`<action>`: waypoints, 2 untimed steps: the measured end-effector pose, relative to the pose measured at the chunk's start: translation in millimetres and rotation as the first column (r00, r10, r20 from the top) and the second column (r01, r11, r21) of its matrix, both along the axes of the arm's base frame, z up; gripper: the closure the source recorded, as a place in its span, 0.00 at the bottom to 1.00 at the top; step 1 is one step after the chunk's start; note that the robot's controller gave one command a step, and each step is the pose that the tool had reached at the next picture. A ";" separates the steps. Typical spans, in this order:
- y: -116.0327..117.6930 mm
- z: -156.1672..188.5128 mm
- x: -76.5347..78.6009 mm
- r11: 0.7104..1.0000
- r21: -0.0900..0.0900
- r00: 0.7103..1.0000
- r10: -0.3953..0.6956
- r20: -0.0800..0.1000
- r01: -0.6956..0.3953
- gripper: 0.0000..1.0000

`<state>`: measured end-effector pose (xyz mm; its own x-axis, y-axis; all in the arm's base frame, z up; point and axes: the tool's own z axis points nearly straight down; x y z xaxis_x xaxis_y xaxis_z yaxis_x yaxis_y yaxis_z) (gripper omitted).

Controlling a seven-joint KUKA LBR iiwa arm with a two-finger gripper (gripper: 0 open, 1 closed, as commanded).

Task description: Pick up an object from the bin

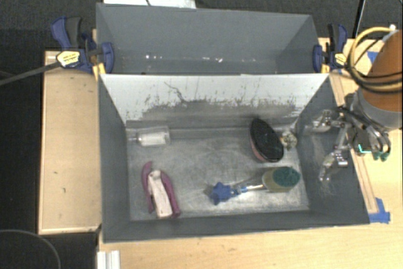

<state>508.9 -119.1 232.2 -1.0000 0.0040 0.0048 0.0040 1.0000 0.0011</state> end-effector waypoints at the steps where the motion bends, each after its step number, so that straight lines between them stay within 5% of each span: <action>1: 46.0 -158.1 -24.0 0.812 -0.018 0.812 0.583 0.028 -0.583 0.00; 2: 95.3 -131.7 -29.8 0.563 -0.004 0.563 0.827 0.010 -0.827 0.00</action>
Offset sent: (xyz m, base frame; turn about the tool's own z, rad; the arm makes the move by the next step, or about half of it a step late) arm -0.0317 0.0457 -0.1622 -0.6224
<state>479.1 -23.8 100.5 -0.5659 -0.8245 -0.0050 -0.8245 0.5659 -0.0025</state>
